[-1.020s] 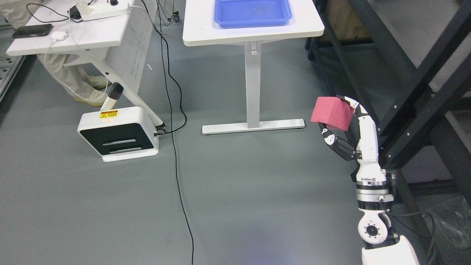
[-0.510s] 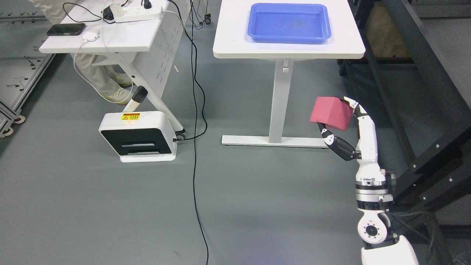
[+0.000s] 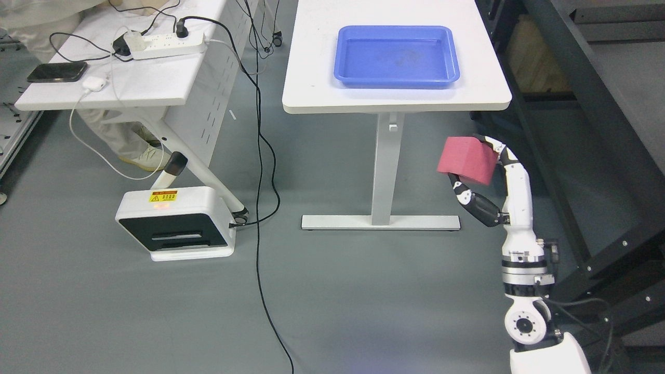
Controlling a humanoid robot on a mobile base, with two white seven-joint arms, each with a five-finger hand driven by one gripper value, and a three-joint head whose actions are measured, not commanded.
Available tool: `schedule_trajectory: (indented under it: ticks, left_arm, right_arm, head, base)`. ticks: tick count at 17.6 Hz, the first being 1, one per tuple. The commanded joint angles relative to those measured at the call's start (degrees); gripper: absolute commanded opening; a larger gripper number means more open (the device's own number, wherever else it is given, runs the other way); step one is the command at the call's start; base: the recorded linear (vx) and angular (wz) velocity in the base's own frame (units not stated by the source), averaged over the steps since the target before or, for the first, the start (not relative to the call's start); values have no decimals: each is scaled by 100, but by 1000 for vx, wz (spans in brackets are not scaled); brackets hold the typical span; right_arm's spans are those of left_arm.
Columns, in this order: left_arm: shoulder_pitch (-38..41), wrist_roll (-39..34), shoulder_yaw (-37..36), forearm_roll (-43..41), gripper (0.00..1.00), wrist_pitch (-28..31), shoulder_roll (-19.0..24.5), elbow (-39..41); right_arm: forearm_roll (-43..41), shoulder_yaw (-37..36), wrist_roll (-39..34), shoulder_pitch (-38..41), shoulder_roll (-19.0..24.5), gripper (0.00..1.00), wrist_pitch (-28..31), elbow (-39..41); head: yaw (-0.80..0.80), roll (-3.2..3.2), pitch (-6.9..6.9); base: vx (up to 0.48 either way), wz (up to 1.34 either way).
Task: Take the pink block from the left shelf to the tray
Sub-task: 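Turn and drive to the white table, carrying the block in the right hand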
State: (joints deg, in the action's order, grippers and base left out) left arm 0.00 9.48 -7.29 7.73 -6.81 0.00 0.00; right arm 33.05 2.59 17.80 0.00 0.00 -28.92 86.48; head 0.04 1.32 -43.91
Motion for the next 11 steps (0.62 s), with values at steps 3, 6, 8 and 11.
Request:
schedule_trajectory:
  ticks: [3, 6, 8, 11]
  left_arm:
    - [114, 1, 0, 0, 100, 5, 100, 100]
    - [114, 1, 0, 0, 100, 5, 100, 100]
    - [114, 1, 0, 0, 100, 5, 100, 100]
    - [114, 1, 0, 0, 100, 5, 100, 100]
  right_arm:
    - [0, 5, 4, -115, -100, 6, 1, 0]
    - [0, 5, 4, -115, -100, 6, 1, 0]
    - [0, 5, 4, -115, -100, 6, 1, 0]
    - [0, 5, 4, -115, -100, 6, 1, 0]
  head:
    - [0, 0, 0]
    - [0, 0, 0]
    - [0, 0, -1]
    - [0, 0, 0]
  base:
    - [243, -73]
    - [258, -45]
    - [234, -12]
    - [254, 1]
